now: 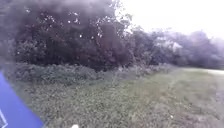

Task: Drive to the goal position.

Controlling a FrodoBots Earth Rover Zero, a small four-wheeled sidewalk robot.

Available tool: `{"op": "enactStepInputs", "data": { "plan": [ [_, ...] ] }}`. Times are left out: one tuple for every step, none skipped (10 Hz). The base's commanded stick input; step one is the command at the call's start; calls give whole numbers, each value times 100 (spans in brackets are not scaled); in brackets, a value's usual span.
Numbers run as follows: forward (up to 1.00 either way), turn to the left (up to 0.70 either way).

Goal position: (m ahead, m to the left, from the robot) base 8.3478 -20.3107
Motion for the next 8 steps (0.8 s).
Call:
{"op": "enactStepInputs", "data": {
  "plan": [
    [0,-70],
    [0,-69],
    [0,-61],
    [0,-53],
    [0,-39],
    [0,-23],
    [0,-18],
    [0,-48]
  ]
}}
